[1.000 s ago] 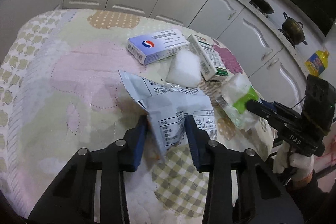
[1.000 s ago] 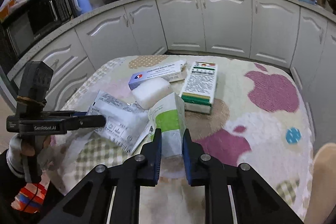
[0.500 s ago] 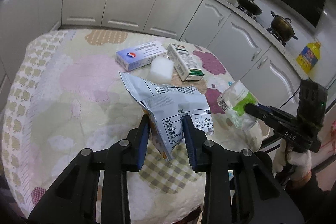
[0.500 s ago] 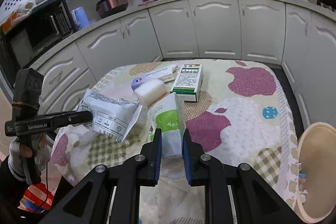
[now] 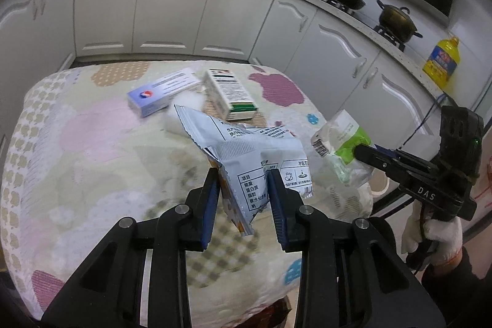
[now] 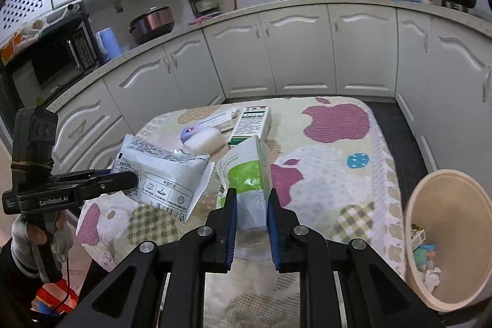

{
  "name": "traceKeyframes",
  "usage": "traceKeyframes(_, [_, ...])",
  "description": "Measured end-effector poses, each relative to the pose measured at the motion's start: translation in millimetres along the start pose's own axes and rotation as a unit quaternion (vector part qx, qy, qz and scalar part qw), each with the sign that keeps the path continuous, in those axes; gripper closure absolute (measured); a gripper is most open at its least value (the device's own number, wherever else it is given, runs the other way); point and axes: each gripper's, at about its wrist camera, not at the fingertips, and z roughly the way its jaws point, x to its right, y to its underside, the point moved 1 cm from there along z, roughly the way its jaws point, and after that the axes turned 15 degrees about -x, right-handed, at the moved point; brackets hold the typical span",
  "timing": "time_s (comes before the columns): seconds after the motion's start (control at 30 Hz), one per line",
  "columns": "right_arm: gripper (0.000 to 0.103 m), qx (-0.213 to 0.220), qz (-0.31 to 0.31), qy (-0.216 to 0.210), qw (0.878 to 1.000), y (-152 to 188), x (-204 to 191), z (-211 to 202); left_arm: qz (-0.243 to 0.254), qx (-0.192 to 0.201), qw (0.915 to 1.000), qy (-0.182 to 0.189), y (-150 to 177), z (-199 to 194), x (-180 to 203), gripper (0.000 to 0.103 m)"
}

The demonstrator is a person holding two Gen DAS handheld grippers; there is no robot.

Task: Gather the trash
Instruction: 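Carry the carton and wrapper with both tools over the beige bin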

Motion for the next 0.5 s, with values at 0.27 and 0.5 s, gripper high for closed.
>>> traceKeyframes(0.27, [0.086, 0.02, 0.028, 0.015, 0.999, 11, 28, -23, 0.029, -0.006, 0.9996, 0.002, -14, 16, 36, 0.074])
traceKeyframes(0.5, [0.086, 0.03, 0.06, 0.029, 0.997, 24, 58, -40, 0.06, -0.013, 0.9981, 0.006, -28, 34, 72, 0.074])
